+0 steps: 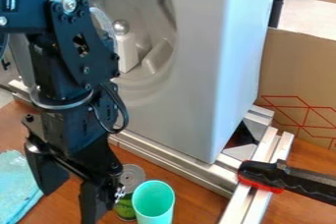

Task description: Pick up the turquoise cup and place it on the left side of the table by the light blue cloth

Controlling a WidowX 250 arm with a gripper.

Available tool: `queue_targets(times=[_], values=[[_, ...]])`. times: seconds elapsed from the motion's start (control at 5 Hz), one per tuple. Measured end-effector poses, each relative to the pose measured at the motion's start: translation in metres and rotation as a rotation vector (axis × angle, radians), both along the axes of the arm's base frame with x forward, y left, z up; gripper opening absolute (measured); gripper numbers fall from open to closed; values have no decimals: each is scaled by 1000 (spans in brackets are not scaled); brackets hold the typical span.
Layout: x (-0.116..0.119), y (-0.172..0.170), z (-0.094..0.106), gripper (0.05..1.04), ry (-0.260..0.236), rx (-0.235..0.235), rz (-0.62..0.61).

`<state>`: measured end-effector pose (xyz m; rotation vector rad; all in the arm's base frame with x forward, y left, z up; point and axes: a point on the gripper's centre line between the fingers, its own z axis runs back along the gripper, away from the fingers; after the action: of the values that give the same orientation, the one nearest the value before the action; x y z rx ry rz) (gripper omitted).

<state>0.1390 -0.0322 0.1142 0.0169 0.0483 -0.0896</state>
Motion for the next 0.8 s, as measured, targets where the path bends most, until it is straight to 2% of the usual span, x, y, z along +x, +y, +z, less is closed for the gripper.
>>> queue_targets(times=[0.2,0.4,0.6,0.8], values=[[-1,0,-2,1000,9,1,5],[21,-18,-11,1000,-12,16,-48],[48,-34,-29,1000,-38,-8,-77],[62,-53,-44,1000,-33,5,-130]])
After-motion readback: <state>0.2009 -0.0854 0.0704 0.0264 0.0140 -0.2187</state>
